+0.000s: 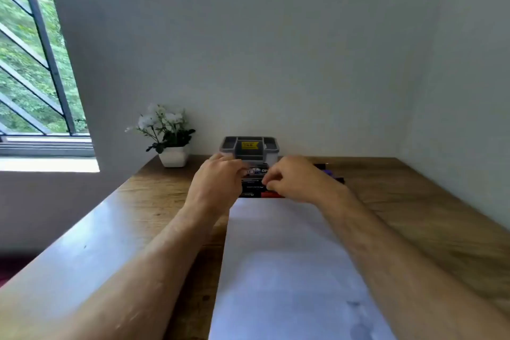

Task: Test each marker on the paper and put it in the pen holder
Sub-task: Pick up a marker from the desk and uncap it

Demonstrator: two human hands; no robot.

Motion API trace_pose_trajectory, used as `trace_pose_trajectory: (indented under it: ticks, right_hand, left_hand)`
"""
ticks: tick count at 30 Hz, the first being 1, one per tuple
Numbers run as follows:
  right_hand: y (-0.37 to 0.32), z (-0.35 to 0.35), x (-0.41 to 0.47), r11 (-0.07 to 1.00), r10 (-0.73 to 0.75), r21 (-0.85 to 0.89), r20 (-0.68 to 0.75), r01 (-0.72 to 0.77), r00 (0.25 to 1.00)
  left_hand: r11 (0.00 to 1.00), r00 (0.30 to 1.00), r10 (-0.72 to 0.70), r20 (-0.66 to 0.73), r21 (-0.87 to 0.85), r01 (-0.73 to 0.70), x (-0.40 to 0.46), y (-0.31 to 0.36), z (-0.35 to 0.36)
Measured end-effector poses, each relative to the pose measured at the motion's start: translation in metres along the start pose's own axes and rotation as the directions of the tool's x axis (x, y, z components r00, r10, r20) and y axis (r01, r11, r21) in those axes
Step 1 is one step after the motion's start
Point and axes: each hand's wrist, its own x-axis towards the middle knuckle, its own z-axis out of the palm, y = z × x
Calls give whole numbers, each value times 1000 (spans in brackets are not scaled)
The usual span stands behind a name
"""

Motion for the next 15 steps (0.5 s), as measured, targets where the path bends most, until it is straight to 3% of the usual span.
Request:
trace_pose_trajectory:
  ticks: [6,15]
  right_hand:
    - [7,7,-1,996,56,-73,58,-51,997]
    - [5,17,3,968,-40,-247,-14,35,999]
  left_hand:
    - [984,983,-132,129,-107,146,6,-9,11]
    - [983,979,-92,182,-142,119,12,-10,21]
